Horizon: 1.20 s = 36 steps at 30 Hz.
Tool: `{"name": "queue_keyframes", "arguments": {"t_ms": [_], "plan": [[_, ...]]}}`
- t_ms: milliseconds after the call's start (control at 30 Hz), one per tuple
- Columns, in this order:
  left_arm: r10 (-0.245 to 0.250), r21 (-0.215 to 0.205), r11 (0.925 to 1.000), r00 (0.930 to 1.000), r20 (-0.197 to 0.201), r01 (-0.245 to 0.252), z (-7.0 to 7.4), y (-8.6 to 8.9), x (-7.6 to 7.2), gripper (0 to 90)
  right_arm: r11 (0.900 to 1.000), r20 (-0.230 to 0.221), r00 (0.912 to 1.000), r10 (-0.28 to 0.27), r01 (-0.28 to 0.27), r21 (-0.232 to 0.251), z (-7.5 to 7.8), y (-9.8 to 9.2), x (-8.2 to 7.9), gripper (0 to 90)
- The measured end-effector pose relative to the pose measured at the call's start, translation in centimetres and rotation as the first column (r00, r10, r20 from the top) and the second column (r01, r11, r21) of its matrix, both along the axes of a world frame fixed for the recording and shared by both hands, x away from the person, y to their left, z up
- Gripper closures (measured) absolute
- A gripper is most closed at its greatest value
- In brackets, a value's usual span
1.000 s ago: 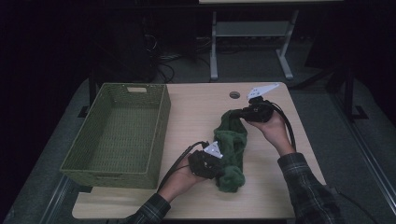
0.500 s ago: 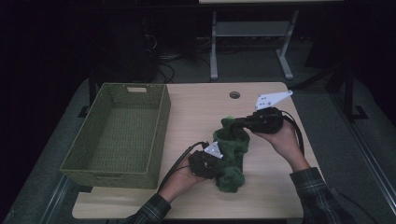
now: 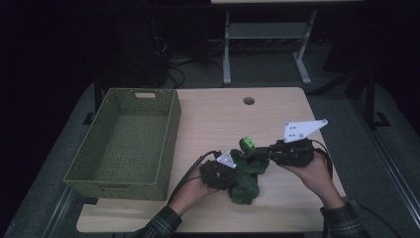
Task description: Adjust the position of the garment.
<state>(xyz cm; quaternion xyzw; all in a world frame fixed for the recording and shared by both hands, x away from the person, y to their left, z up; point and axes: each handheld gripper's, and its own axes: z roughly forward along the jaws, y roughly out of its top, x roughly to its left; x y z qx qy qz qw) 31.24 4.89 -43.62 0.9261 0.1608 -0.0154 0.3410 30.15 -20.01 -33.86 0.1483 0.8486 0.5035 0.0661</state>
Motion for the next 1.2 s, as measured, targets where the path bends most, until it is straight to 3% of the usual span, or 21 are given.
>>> {"name": "queue_keyframes", "arguments": {"t_ms": [267,433,600,833,967,1033,1200], "plan": [[0.011,-0.006,0.9999,0.9999,-0.001,-0.011,-0.2,0.1,0.0,77.9,0.998,-0.025,0.9981,0.056,-0.056,0.007,-1.1,0.5,-3.7,87.5],[0.015,-0.006,0.9999,0.9999,-0.006,-0.015,-0.3,0.1,0.0,78.4,0.997,-0.049,0.9957,0.079,-0.078,0.018,-2.0,0.6,-4.9,87.5],[0.021,-0.010,0.9997,0.9997,-0.008,-0.021,-0.3,0.1,0.0,78.4,0.992,-0.119,0.9857,0.120,-0.122,-0.010,-4.7,1.3,-6.9,87.5],[0.020,-0.007,0.9998,0.9997,-0.011,-0.020,-0.3,0.1,0.0,78.7,0.987,-0.223,0.9646,0.141,-0.155,-0.048,-8.5,2.4,-7.5,87.5],[0.023,-0.027,0.9994,0.9995,-0.020,-0.023,-0.3,0.3,0.1,78.5,0.985,-0.251,0.9598,0.126,-0.150,-0.080,-9.8,2.6,-7.3,87.5],[0.032,-0.057,0.9978,0.9990,-0.031,-0.034,0.0,0.7,0.3,77.1,0.985,-0.262,0.9574,0.121,-0.150,-0.091,-10.3,2.7,-7.0,87.6],[0.081,-0.099,0.9917,0.9967,-0.008,-0.082,1.4,2.3,0.7,70.2,0.985,-0.265,0.9580,0.110,-0.141,-0.101,-10.5,2.8,-6.8,87.5]]}}
